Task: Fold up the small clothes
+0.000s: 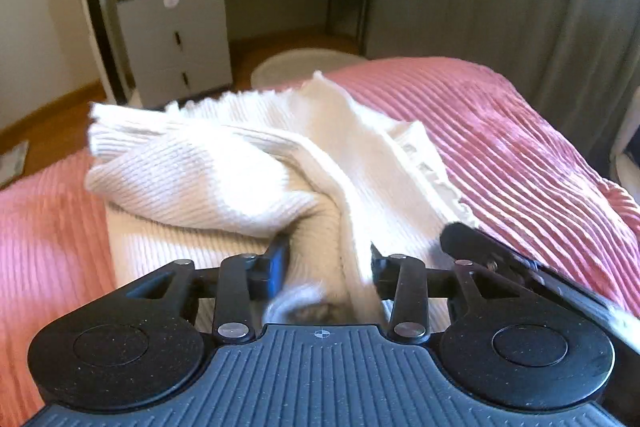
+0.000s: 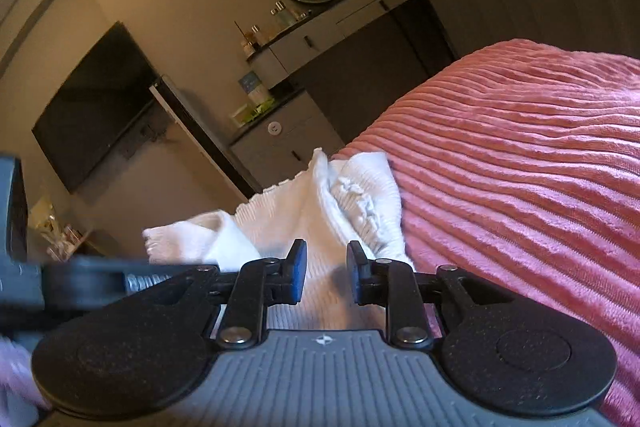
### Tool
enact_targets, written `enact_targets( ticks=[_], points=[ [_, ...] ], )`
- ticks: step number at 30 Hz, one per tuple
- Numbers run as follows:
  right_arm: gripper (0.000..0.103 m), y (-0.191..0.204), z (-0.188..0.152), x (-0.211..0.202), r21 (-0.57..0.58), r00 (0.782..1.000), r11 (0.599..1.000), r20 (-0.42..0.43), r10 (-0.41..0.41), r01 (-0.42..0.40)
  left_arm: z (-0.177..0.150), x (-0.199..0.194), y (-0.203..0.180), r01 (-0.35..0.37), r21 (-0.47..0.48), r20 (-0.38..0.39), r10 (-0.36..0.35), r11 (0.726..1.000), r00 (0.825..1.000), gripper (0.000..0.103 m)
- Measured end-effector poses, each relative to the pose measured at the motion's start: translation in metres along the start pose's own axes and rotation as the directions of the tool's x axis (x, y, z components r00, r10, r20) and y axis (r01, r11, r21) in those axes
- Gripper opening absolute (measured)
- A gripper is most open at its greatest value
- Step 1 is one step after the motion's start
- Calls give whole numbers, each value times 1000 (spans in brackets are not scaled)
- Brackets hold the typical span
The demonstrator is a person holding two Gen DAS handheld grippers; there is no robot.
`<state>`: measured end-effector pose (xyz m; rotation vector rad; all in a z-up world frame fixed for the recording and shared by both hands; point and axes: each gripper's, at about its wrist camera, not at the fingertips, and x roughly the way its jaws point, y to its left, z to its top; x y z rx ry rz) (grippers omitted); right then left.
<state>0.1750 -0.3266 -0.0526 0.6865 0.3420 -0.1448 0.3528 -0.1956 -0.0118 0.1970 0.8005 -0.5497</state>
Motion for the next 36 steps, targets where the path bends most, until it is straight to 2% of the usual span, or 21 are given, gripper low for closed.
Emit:
enact_targets(
  ticks=[1,3,5,7,9,11,13,15,16,18,20,22,24,26,28,29,31,32,34,35,36],
  points=[
    [23,-1,-1,0,10,1000,1000,2,7,-7,-3,-10,3,20,-10,19,-20,1000,1000,58],
    [23,-4,-5,1,24,1000,1000,2,14,-14,-12,-32,10,71,-101,67,-64,992,996,72],
    [23,-4,-6,3,22,1000,1000,-1,16,-16,-29,-57,22,90,-207,119,-66,974,991,75],
    [23,0,-7,4,8,1000,1000,-4,16,-16,-52,-79,30,54,-285,154,-10,957,988,81],
    [24,4,-7,2,-10,1000,1000,-1,9,-9,-77,-88,40,18,-325,167,39,945,985,83],
    [24,10,-8,-1,-26,1000,1000,-7,11,-11,-102,-87,53,-56,-330,126,102,942,987,82],
    [29,16,-9,-4,-47,1000,999,-16,7,-7,-122,-83,66,-142,-327,79,177,934,981,81],
    [41,26,-10,-6,-82,1000,997,-23,-6,4,-139,-85,81,-170,-380,61,208,909,976,81],
    [42,31,-11,-7,-93,999,996,-31,-15,12,-147,-87,89,-148,-407,64,189,901,980,82],
    [55,43,-8,-13,-114,999,993,-35,-14,10,-152,-89,103,-117,-409,84,165,905,983,82],
    [64,56,-1,-18,-147,1000,989,-11,-15,13,-154,-90,116,-135,-444,87,192,886,978,82],
    [80,71,10,-16,-189,1000,982,4,-4,4,-156,-93,125,-97,-486,105,168,869,980,84],
    [97,92,22,-3,-293,1000,956,-7,11,-13,-159,-92,133,-48,-507,124,128,860,984,87],
    [97,119,27,25,-490,997,872,-70,-15,-21,-160,-92,134,-26,-506,135,109,862,985,89],
    [97,139,29,52,-595,988,801,-154,-30,-68,-158,-89,126,-20,-502,138,103,865,985,89],
    [97,146,30,66,-617,976,779,-214,-32,-109,-160,-92,128,-10,-512,141,96,859,985,89],
    [97,159,30,94,-658,955,741,-286,-83,-132,-163,-95,133,17,-542,148,76,840,986,89],
    [97,163,31,107,-666,937,727,-337,-95,-166,-164,-96,136,30,-559,152,66,829,986,89],
    [87,166,31,126,-655,912,734,-392,-124,-182,-166,-96,139,54,-592,161,52,804,986,89],
    [63,167,31,134,-643,897,741,-422,-131,-194,-167,-96,140,59,-599,163,50,799,985,89],
    [25,166,31,138,-632,889,748,-439,-128,-204,-168,-97,140,61,-600,164,48,798,985,89]
  ],
)
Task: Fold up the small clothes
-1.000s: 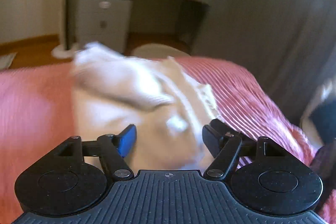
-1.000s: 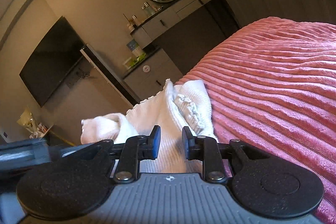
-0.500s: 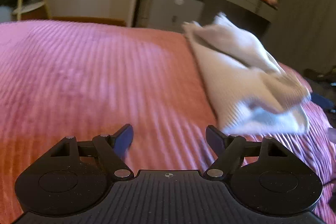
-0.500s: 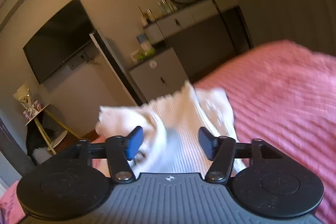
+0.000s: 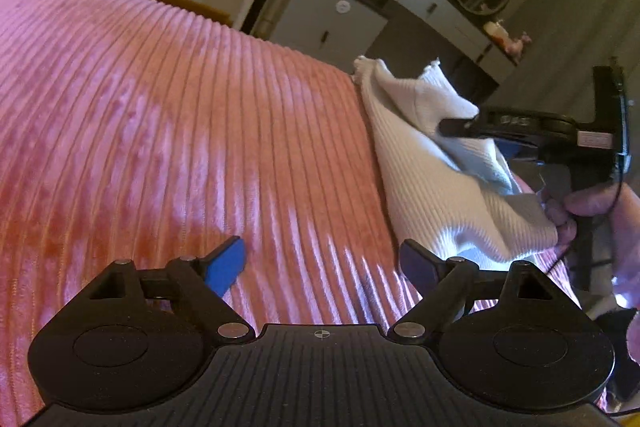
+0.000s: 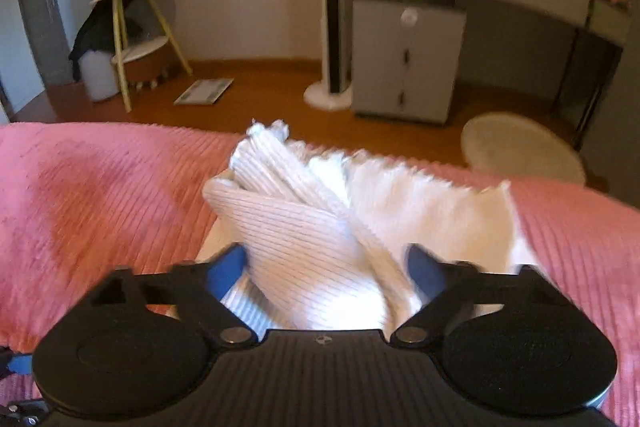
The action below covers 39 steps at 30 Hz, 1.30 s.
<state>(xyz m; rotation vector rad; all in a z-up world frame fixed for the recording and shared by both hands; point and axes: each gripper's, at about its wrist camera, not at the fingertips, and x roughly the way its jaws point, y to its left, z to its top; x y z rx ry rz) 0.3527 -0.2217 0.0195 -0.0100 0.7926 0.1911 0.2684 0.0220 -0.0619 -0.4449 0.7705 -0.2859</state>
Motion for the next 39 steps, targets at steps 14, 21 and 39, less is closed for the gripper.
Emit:
enact_targets(
  ticks=[14,21,39],
  points=[
    [51,-38,-43,-32,156,891,899,143,-431,410,-9,2,-13,-39,65,22,38,997,999,92],
    [89,-38,-132,-112,540,955,841,223,-196,46,-14,6,-19,-55,89,40,52,995,998,95],
    [24,-63,-106,-51,637,989,759,135,61,-133,-14,6,-23,-43,98,35,40,994,999,96]
  ],
)
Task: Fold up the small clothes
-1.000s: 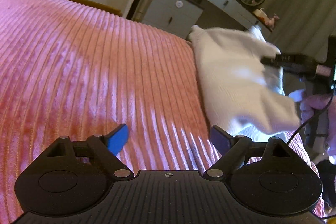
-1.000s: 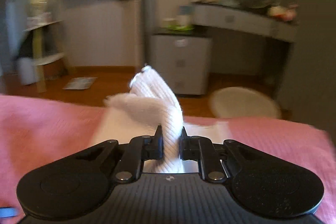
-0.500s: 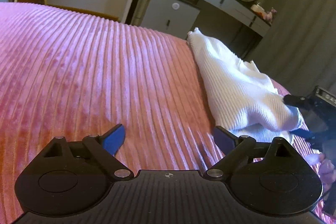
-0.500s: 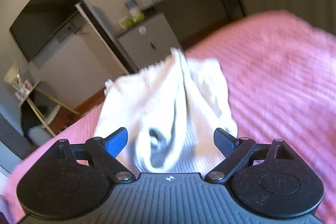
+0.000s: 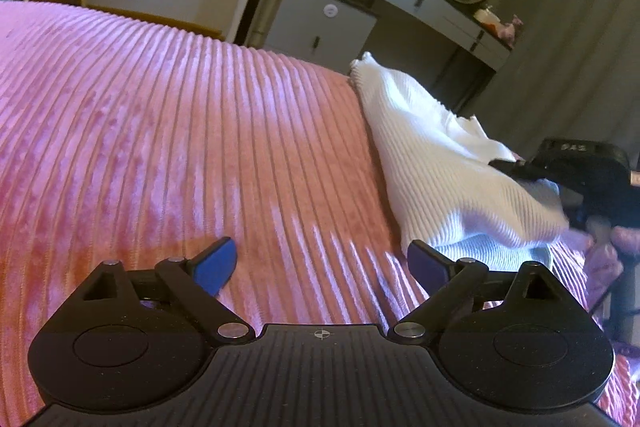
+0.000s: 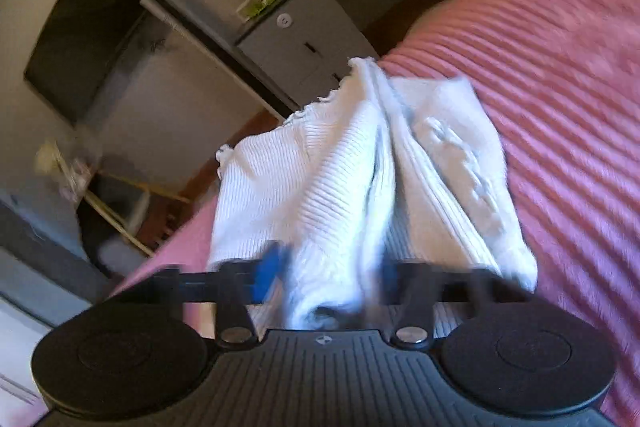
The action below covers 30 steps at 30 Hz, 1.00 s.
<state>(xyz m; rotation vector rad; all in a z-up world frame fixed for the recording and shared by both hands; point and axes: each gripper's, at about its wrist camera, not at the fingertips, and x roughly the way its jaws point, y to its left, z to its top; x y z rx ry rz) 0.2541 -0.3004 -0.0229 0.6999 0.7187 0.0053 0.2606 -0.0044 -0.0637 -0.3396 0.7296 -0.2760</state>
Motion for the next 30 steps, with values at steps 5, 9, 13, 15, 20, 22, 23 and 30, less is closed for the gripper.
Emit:
enact_targets(
  ticks=[5,9,13,15,20,22,23,30],
  points=[
    [22,52,0,-28,-351,972,918,207,-114,182,1,1,2,16,-19,1,-16,1000,1000,96],
    [26,62,-22,-32,-543,922,766,350,-166,344,0,1,2,15,-9,2,-15,1000,1000,96],
    [48,24,-35,-3,-542,921,745,255,-295,389,-1,0,2,18,-6,2,-18,1000,1000,96],
    [54,21,-28,-21,-444,927,818,256,-274,365,-1,0,3,26,-17,3,-26,1000,1000,96],
    [55,20,-46,-90,-237,938,937,297,-181,255,-2,2,-2,9,11,8,-9,1000,1000,96],
    [55,6,-59,-98,-141,960,977,252,-123,162,-5,1,-9,14,53,5,-15,999,1000,96],
    [55,0,-69,-99,-103,969,986,221,-108,133,-6,1,-12,27,64,-2,-27,998,1000,96],
    [46,-46,-83,-82,145,975,989,221,8,-41,-12,-1,-36,48,167,-27,-44,985,999,96]
  ],
)
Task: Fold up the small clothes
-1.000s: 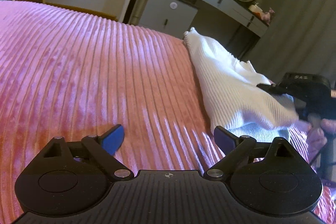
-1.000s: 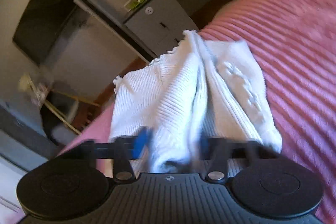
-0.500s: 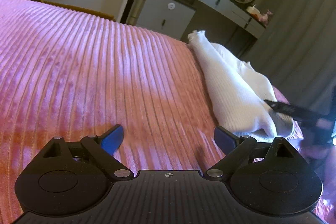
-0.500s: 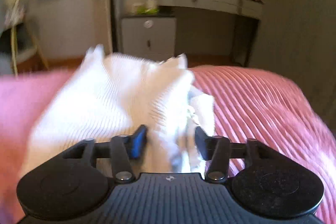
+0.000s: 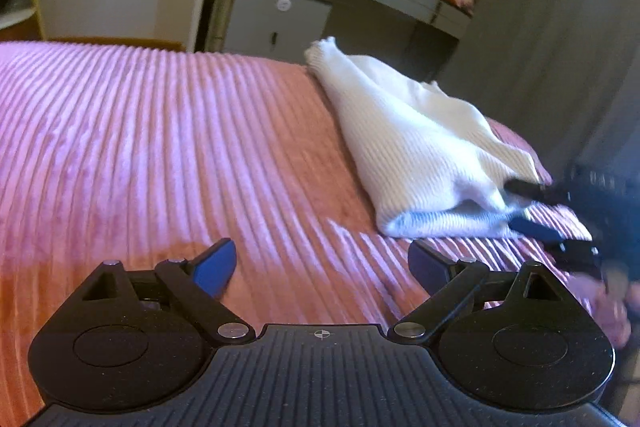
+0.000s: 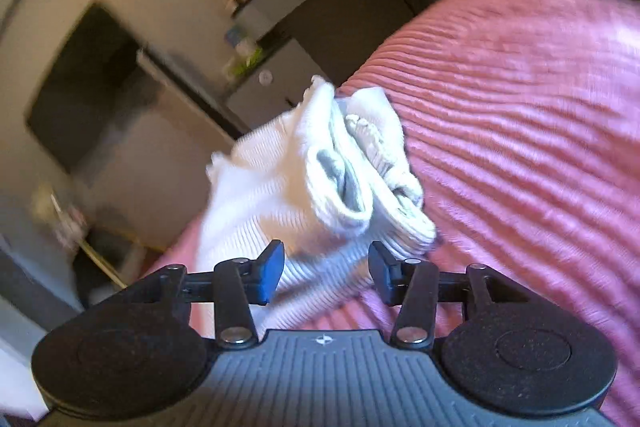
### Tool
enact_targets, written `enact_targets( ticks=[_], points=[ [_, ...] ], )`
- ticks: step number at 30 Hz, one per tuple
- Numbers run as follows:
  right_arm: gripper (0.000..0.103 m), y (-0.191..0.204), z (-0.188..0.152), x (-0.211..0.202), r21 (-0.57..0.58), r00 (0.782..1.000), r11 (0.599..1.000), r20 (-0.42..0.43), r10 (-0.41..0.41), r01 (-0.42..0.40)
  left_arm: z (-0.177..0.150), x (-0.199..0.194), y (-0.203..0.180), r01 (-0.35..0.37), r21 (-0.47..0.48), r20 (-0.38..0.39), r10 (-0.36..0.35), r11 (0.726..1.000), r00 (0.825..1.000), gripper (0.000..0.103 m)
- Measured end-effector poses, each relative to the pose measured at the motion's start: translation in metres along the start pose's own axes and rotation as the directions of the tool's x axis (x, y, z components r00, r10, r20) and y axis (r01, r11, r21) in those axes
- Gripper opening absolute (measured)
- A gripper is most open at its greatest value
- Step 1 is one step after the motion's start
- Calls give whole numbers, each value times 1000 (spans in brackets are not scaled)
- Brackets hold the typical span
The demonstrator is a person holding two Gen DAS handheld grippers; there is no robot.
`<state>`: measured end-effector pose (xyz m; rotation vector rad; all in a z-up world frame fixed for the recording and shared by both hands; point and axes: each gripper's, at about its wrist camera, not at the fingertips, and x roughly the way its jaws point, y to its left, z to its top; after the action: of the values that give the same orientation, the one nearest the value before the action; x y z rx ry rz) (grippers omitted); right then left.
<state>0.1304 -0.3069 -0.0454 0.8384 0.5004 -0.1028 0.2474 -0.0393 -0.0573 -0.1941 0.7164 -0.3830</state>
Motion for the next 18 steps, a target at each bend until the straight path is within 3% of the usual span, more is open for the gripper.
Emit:
enact_targets(
  ticks=[2,4,5,6,7,9,11,12,13,16,18],
  points=[
    [45,-7,4,6,91,998,994,10,61,-61,2,1,-8,7,23,-6,-6,1000,1000,96],
    [37,-10,7,16,115,997,991,6,70,-71,5,4,-20,-2,53,-5,2,999,1000,96],
    [31,-15,10,20,134,997,989,-11,72,-70,6,6,-29,-3,86,-1,3,996,1000,96],
    [18,-17,10,23,152,997,985,-17,79,-76,8,7,-38,-1,122,12,0,993,1000,96],
    [13,-19,12,24,161,995,983,-9,96,-93,9,9,-48,-5,165,32,0,986,999,96],
    [11,-16,15,24,122,995,988,4,98,-98,10,21,-66,-40,241,57,28,970,998,96],
    [9,-7,17,20,53,995,994,30,91,-93,11,44,-80,-109,313,32,105,944,994,92],
    [9,-4,19,18,36,994,994,42,98,-99,11,53,-84,-133,331,23,133,934,991,83],
    [9,-4,21,15,27,993,994,52,105,-106,14,59,-84,-140,327,12,144,935,990,70],
    [8,-8,25,9,0,993,995,65,100,-100,25,68,-69,-105,190,-34,114,976,993,51],
    [8,-15,23,13,-38,998,998,43,41,-39,31,70,-54,-77,93,-77,84,993,993,49]
  ],
)
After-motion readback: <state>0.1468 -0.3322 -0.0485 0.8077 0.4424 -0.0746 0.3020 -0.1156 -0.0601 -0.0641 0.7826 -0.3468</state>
